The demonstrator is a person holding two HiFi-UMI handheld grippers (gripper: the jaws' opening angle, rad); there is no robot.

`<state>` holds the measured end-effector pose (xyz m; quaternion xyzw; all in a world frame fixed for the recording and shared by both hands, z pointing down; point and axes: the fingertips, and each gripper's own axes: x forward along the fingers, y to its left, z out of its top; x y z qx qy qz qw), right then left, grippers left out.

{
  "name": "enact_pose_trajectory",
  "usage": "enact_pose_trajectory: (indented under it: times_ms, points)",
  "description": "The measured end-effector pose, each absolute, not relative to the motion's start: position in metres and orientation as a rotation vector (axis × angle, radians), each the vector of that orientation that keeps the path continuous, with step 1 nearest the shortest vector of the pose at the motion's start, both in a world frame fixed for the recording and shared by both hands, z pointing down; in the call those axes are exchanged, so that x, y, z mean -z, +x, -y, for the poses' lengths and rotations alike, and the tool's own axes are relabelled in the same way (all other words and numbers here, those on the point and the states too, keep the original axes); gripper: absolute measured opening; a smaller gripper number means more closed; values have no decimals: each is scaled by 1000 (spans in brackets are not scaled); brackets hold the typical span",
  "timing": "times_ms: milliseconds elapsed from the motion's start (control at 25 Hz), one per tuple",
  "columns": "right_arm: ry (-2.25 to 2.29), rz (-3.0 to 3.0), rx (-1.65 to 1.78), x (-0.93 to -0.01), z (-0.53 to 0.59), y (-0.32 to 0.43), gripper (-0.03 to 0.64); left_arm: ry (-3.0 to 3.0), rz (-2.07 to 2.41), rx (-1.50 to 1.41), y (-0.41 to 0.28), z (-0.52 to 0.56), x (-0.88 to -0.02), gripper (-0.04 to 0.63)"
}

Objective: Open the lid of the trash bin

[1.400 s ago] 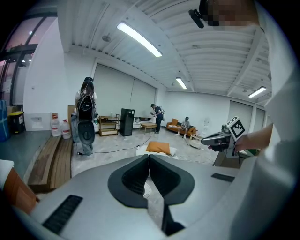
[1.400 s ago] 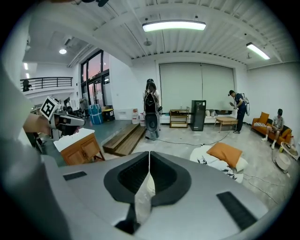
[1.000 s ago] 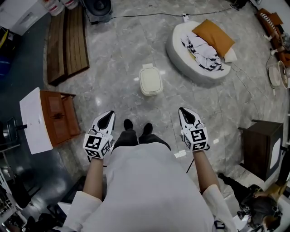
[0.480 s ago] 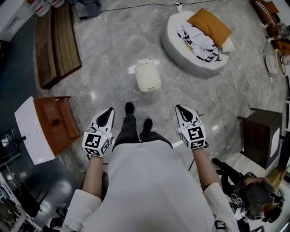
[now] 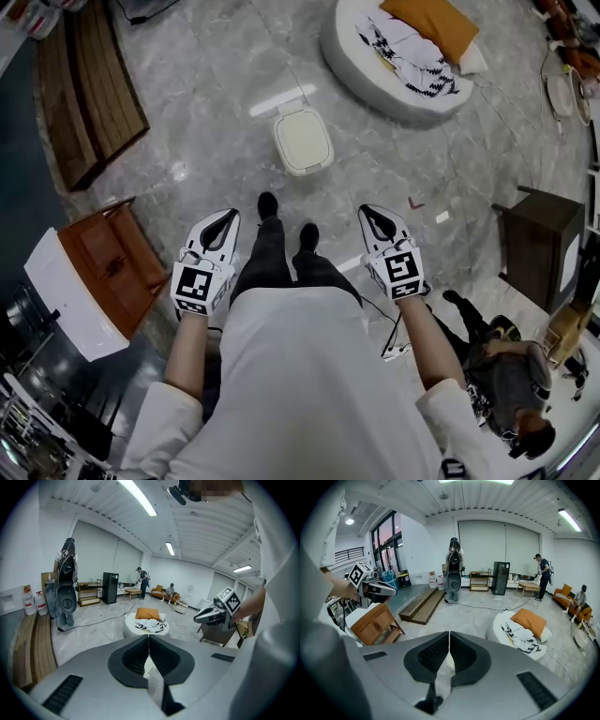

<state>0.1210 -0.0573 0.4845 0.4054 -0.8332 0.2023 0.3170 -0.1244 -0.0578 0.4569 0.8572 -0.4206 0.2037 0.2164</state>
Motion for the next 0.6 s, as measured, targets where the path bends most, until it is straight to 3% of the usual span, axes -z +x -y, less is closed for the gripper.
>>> enact_pose_trajectory:
  times_ms: [600]
  points:
    - [1063, 2055, -683, -566, 74, 94, 31, 2406, 878, -653, -116, 85, -523, 18]
